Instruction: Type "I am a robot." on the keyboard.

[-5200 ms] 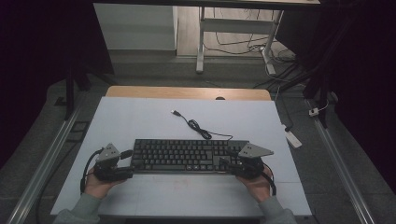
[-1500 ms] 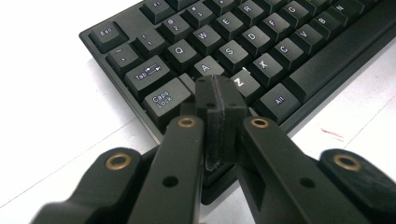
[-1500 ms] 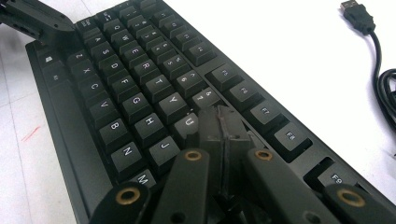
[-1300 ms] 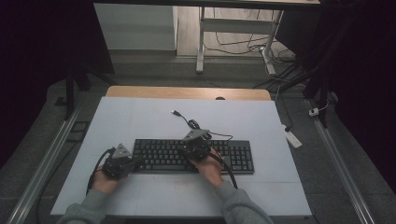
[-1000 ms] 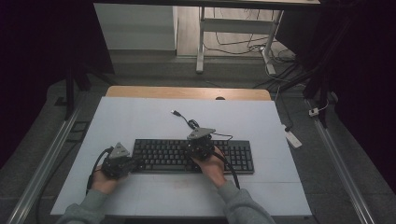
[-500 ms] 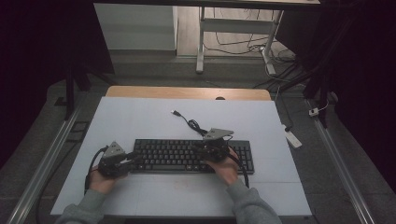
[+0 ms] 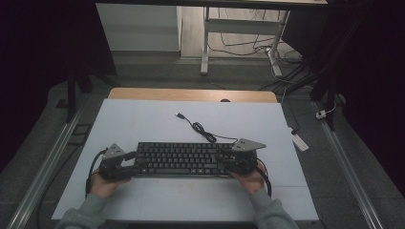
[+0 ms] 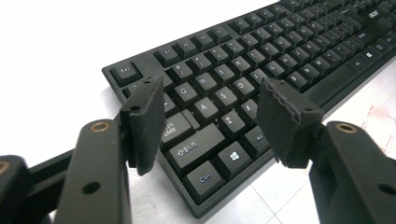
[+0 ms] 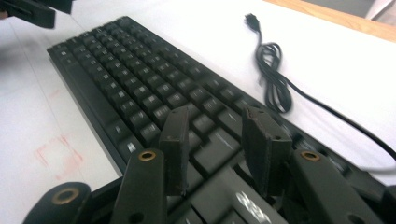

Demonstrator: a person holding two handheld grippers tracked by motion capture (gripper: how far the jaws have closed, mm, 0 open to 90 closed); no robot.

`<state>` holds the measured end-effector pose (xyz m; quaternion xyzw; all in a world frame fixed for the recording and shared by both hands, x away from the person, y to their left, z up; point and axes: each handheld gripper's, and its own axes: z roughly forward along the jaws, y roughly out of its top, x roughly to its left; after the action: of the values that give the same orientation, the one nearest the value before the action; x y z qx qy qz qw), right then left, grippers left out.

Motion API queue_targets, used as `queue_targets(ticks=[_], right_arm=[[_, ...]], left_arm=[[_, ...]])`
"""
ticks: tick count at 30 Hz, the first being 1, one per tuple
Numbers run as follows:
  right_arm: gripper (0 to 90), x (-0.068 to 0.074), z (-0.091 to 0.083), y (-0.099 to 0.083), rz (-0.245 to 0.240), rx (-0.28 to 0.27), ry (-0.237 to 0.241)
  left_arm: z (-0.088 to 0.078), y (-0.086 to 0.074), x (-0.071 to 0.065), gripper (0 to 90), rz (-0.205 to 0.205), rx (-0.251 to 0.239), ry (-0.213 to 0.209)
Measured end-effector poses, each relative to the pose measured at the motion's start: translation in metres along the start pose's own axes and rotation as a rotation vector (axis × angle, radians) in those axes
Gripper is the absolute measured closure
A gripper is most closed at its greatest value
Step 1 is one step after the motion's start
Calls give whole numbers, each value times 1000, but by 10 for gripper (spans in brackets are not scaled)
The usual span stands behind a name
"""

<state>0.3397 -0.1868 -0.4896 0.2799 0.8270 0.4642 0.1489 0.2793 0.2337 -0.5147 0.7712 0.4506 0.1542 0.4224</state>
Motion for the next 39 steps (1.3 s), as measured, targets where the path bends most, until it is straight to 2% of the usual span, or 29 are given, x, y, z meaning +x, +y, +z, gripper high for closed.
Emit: queue_targets(ticks=[3, 10, 17, 27, 33, 39], right_arm=[[603, -5, -7, -8, 6, 6, -11], [599, -7, -12, -13, 11, 9, -19], [598, -9, -22, -18, 12, -4, -26], [595, -11, -27, -23, 15, -1, -34], [593, -10, -30, -25, 13, -5, -37], [592, -10, -32, -29, 18, 1, -36]], left_arm=[[0, 1, 0, 378, 1, 7, -2], [-1, 2, 1, 363, -1, 7, -10], [1, 5, -4, 360, 26, 22, -32], [1, 9, -5, 367, 39, 26, -40], [2, 18, -10, 378, 66, 22, -59], [8, 27, -19, 406, 111, 41, -93]])
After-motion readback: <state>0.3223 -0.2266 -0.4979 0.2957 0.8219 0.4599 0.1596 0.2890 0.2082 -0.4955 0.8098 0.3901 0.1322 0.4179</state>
